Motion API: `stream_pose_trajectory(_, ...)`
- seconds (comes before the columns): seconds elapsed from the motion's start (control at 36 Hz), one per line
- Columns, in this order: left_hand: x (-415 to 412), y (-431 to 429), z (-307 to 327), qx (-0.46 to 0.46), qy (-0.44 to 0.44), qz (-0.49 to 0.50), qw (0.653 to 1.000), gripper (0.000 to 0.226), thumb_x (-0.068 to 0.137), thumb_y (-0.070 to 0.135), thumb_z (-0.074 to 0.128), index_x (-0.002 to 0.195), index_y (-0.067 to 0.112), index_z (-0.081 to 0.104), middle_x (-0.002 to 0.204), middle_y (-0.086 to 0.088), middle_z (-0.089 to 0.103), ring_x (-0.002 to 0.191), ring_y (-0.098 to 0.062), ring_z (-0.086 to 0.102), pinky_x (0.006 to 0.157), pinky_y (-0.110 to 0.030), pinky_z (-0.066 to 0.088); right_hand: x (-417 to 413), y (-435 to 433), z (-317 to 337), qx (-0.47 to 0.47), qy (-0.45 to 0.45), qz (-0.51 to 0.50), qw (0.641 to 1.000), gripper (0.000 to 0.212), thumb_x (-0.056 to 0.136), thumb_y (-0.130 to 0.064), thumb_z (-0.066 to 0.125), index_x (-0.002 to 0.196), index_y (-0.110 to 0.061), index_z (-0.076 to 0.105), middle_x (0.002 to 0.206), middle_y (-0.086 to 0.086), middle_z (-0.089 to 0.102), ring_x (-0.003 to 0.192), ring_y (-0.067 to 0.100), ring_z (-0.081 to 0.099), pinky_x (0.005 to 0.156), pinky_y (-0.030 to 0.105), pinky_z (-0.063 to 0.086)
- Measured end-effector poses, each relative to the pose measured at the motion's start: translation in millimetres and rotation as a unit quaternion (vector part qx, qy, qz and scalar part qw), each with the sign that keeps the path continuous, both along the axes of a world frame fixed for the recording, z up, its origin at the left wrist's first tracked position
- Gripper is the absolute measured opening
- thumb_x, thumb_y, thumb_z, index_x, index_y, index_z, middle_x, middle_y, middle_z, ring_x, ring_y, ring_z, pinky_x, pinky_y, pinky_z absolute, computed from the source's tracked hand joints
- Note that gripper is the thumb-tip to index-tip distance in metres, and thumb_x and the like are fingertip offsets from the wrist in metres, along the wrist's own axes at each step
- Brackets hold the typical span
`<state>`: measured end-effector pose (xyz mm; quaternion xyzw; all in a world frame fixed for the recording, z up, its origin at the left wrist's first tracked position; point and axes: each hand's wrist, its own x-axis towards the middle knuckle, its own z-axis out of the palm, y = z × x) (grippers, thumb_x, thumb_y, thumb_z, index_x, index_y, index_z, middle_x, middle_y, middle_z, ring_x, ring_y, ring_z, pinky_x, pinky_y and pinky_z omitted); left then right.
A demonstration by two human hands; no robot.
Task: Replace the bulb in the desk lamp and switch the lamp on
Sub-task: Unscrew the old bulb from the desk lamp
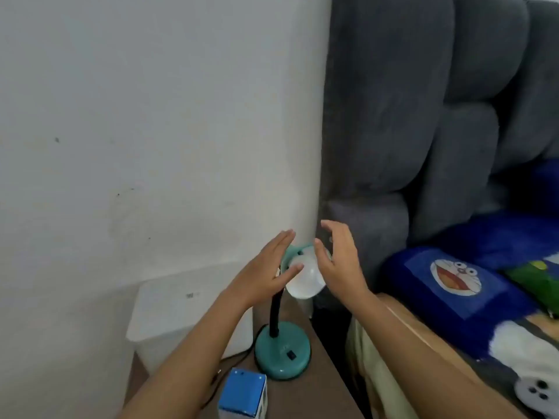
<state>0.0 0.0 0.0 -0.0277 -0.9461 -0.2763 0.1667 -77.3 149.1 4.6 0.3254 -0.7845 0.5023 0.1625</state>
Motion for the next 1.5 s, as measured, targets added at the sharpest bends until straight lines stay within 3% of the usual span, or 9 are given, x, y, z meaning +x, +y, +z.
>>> stream_pose_trajectory(0.11, 7, 8, -16, -0.013, -0.044, -0.01, 0.999, 0.078, 0.089, 0.054, 0.048, 0.148, 0.034, 0.001, 0.156, 0.021, 0.001, 0.137, 0.01, 0.002, 0.114, -0.02, 0.014, 6, 11, -27, -0.006, -0.02, 0.0, 1.0, 0.03, 0.09, -0.011, 0.053, 0.119, -0.005, 0.051, 0.112, -0.003, 0.051, 0.109, 0.018, 0.052, 0.098, 0.038, 0.046)
stream_pose_trajectory(0.31, -3, 5, -28, 0.0, -0.049, -0.018, 0.999, 0.114, 0.072, 0.038, 0.076, 0.145, 0.037, -0.01, 0.153, 0.024, -0.005, 0.141, 0.006, 0.0, 0.11, -0.015, 0.013, -6, 4, -54, 0.036, -0.096, 0.038, 0.994, 0.047, 0.087, -0.027, 0.062, 0.128, -0.01, 0.047, 0.126, 0.005, 0.05, 0.11, 0.014, 0.05, 0.089, 0.026, 0.045)
stream_pose_trajectory(0.67, -18, 0, -34, 0.048, -0.022, -0.018, 0.998, 0.101, 0.074, 0.022, 0.077, 0.146, 0.035, 0.007, 0.154, 0.015, 0.013, 0.139, 0.003, 0.014, 0.111, -0.015, 0.015, -17, -14, -48, 0.041, -0.125, 0.025, 0.991, 0.057, 0.076, -0.038, 0.072, 0.123, -0.016, 0.049, 0.117, 0.007, 0.06, 0.107, 0.023, 0.057, 0.087, 0.031, 0.05)
stream_pose_trajectory(0.83, -16, -10, -36, 0.061, -0.017, -0.019, 0.998, 0.101, 0.072, 0.018, 0.078, 0.145, 0.035, 0.011, 0.147, 0.023, 0.017, 0.134, 0.012, 0.015, 0.103, 0.005, 0.012, -18, -22, -50, 0.093, -0.045, 0.047, 0.994, 0.063, 0.071, -0.024, 0.078, 0.128, -0.02, 0.051, 0.127, 0.007, 0.055, 0.113, 0.025, 0.055, 0.095, 0.035, 0.047)
stream_pose_trajectory(0.94, -14, -13, -38, 0.071, -0.008, -0.019, 0.997, 0.099, 0.073, 0.02, 0.078, 0.136, 0.05, 0.008, 0.147, 0.027, 0.016, 0.137, 0.01, 0.015, 0.109, -0.002, 0.014, -15, -22, -54, 0.094, -0.025, 0.06, 0.993, 0.062, 0.073, -0.023, 0.076, 0.13, -0.019, 0.05, 0.131, 0.005, 0.053, 0.118, 0.023, 0.051, 0.097, 0.036, 0.046)
stream_pose_trajectory(1.06, -14, -10, -37, 0.069, -0.007, -0.024, 0.997, 0.098, 0.073, 0.019, 0.078, 0.138, 0.045, 0.008, 0.147, 0.023, 0.017, 0.139, 0.005, 0.016, 0.114, -0.015, 0.017, -11, -26, -54, 0.063, -0.083, 0.034, 0.994, 0.06, 0.074, -0.034, 0.071, 0.128, -0.022, 0.048, 0.13, 0.002, 0.055, 0.119, 0.021, 0.05, 0.097, 0.037, 0.047)
stream_pose_trajectory(1.19, -15, -9, -39, 0.059, -0.004, -0.031, 0.998, 0.101, 0.071, 0.02, 0.08, 0.143, 0.037, 0.011, 0.152, 0.016, 0.018, 0.141, 0.0, 0.016, 0.117, -0.025, 0.019, -10, -26, -44, 0.027, -0.193, -0.013, 0.981, 0.058, 0.077, -0.044, 0.068, 0.119, -0.01, 0.051, 0.113, 0.009, 0.06, 0.096, 0.021, 0.057, 0.075, 0.026, 0.044)
stream_pose_trajectory(1.33, -12, -10, -39, 0.047, 0.004, -0.051, 0.998, 0.1, 0.071, 0.018, 0.079, 0.138, 0.043, 0.01, 0.147, 0.024, 0.016, 0.141, 0.001, 0.016, 0.119, -0.029, 0.021, -5, -23, -41, 0.016, -0.212, -0.034, 0.977, 0.056, 0.077, -0.048, 0.066, 0.112, -0.007, 0.052, 0.098, 0.004, 0.056, 0.09, 0.022, 0.058, 0.073, 0.03, 0.048)
stream_pose_trajectory(1.5, -11, -11, -40, 0.045, 0.007, -0.052, 0.998, 0.101, 0.07, 0.019, 0.08, 0.141, 0.04, 0.011, 0.153, 0.014, 0.019, 0.143, -0.003, 0.017, 0.118, -0.035, 0.023, 1, -21, -40, 0.015, -0.208, -0.029, 0.978, 0.056, 0.077, -0.046, 0.068, 0.113, -0.007, 0.05, 0.101, 0.005, 0.057, 0.092, 0.02, 0.058, 0.071, 0.026, 0.044)
